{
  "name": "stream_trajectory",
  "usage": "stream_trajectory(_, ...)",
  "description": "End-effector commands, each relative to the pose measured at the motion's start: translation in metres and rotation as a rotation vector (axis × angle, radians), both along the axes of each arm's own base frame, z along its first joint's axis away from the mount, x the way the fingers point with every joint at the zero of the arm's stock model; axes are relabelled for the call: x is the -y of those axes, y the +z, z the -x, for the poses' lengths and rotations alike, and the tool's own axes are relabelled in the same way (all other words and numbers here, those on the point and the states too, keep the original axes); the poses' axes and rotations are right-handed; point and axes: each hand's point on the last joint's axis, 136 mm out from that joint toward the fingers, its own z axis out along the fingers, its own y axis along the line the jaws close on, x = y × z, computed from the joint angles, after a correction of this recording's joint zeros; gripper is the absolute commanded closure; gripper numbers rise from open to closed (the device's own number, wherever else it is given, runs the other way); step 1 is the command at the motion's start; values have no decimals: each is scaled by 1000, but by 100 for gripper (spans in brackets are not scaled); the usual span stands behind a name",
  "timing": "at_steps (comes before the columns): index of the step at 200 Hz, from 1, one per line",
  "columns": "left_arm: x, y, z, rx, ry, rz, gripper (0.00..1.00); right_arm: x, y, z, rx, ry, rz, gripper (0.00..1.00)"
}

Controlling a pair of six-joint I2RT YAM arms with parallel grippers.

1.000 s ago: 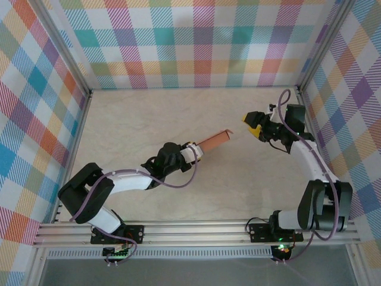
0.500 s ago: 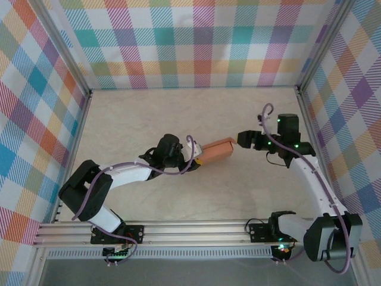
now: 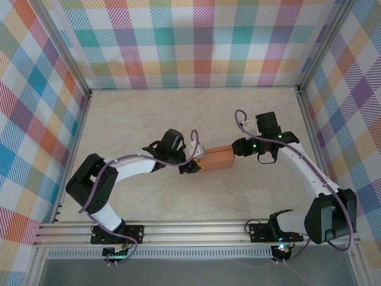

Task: Fold the paper box

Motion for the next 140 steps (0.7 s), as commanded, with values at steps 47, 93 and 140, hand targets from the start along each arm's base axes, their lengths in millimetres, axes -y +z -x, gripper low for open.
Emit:
stream_trajectory(47, -4, -17, 10, -94, -39, -44, 64, 5, -3, -10, 0, 26, 100, 63)
stream_trajectory(93, -4, -16, 10, -100, -41, -49, 64, 0, -5, -14, -17, 45, 92, 78)
stream_trajectory(140, -4, -18, 9, -101, -40, -58, 64, -3, -6, -11, -30, 65, 90, 91)
